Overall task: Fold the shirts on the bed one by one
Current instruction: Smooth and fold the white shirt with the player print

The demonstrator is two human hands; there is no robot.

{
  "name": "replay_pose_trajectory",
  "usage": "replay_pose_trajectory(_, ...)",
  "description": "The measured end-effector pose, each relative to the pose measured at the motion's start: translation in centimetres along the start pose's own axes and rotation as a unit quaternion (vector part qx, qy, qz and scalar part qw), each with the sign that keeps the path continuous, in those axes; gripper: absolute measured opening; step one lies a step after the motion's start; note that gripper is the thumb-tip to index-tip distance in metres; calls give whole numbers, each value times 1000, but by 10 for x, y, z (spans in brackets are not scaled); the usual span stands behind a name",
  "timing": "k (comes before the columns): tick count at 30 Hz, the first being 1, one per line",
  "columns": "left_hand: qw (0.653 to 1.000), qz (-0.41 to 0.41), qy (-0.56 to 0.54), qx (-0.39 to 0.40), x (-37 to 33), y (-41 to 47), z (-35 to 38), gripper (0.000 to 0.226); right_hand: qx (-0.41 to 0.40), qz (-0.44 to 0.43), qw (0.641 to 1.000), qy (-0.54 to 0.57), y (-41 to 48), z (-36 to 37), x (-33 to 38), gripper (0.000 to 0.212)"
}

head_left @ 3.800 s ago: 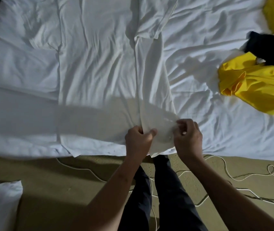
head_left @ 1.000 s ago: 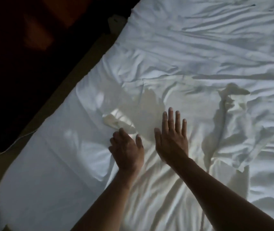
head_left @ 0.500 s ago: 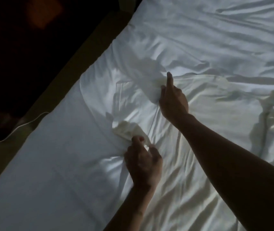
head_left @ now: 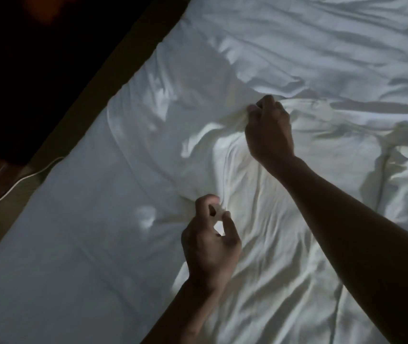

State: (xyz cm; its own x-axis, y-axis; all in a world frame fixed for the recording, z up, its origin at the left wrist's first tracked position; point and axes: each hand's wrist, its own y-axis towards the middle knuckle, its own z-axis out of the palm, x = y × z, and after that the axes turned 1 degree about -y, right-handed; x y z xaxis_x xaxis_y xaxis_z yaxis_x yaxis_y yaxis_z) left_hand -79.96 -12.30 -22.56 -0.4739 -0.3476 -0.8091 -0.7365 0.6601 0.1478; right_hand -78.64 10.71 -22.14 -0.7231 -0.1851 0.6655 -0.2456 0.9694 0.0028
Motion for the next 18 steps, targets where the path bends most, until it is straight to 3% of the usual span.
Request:
replay_pose_trajectory(6,994,71,21,80,-31,-32,12,34,-59,49,996,-33,-3,-56,-23,23)
replay_pose_trajectory(14,968,103,127,190,-36,-69,42,31,24,122,992,-15,-39,-72,-75,39)
replay_pose_trajectory(18,967,87,147,190,-29,-85,18,46,30,151,987,35,-121,-72,-75,26)
